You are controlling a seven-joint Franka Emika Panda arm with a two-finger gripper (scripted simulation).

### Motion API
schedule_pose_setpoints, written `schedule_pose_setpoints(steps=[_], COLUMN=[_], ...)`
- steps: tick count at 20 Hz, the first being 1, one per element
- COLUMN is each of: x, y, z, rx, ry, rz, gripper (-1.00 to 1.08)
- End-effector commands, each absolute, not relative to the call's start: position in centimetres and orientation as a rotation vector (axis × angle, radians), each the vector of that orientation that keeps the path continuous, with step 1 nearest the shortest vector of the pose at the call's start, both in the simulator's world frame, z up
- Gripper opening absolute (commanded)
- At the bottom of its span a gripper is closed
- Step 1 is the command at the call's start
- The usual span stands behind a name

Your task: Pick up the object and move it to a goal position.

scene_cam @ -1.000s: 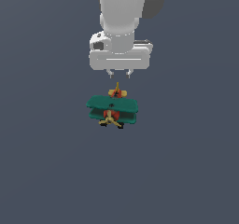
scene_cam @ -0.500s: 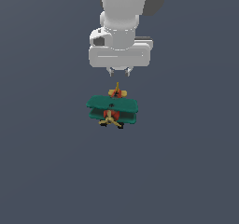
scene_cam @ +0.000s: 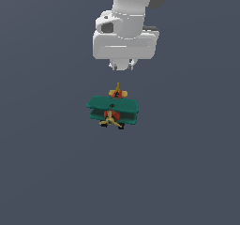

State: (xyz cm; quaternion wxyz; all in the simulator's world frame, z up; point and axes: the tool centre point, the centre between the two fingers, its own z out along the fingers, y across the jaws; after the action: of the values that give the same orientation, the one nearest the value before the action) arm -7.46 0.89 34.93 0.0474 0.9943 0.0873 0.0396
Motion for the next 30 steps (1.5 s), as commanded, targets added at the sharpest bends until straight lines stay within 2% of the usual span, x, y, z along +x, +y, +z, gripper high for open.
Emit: schedule_pose_setpoints(steps=[1, 16, 30], x=[-7.5, -8.4, -9.4], y=[1.2, 3.6, 6.5], z=[35.9, 41.6, 45.7], rx=[2.99, 2.646, 2.242], ry=[0.341, 0.75, 1.033], rz=[0.15, 0.263, 0.256], gripper=[0.28, 0.28, 0.28])
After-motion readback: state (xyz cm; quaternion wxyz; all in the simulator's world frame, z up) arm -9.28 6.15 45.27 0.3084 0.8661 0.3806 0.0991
